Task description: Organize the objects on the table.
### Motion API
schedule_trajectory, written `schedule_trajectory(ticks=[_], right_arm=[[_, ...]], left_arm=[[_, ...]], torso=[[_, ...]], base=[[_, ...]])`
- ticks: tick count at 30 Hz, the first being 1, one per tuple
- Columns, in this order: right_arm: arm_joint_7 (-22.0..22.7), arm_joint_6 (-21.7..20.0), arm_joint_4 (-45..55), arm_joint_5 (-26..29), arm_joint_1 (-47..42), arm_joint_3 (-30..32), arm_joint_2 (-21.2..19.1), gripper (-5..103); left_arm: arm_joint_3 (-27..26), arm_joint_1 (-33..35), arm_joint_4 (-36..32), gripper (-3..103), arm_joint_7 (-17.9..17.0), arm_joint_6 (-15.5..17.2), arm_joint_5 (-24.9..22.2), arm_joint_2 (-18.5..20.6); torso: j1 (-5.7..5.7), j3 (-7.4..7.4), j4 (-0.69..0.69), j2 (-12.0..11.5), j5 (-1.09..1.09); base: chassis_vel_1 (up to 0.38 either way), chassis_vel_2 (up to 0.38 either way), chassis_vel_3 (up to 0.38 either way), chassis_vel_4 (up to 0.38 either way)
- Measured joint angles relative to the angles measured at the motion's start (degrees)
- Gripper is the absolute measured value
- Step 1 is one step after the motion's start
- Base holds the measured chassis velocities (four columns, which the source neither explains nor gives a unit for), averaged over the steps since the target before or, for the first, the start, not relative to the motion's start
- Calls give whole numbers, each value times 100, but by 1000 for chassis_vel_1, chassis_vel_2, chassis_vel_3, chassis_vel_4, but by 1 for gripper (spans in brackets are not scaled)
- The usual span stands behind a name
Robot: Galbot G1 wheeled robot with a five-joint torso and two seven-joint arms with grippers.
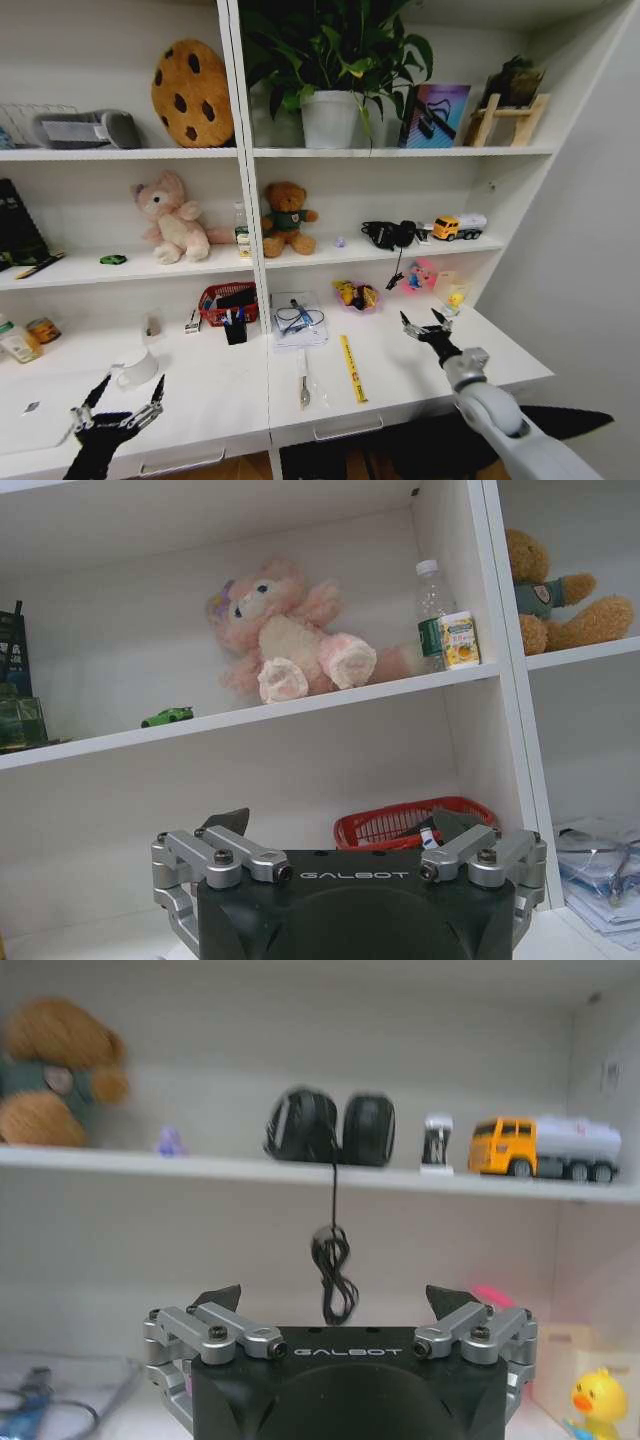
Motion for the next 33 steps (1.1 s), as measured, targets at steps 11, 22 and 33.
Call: schedule_trajectory(ticks=[11, 22, 33], right_arm=[[-243, 701, 1386, -1242, -2255, 569, 1531, 100], [-299, 784, 1286, -1418, -2085, 312, 1672, 100], [-303, 779, 1254, -1391, -2046, 297, 1653, 100]], left_arm=[[0, 0, 0, 100, 0, 0, 0, 0], [0, 0, 0, 100, 0, 0, 0, 0], [0, 0, 0, 100, 0, 0, 0, 0]], torso=[[-1, 0, -2, 0, 1], [2, 1, 0, -1, 1], [2, 1, 0, -1, 2]], base=[[0, 0, 0, 0], [0, 0, 0, 0], [0, 0, 0, 0]])
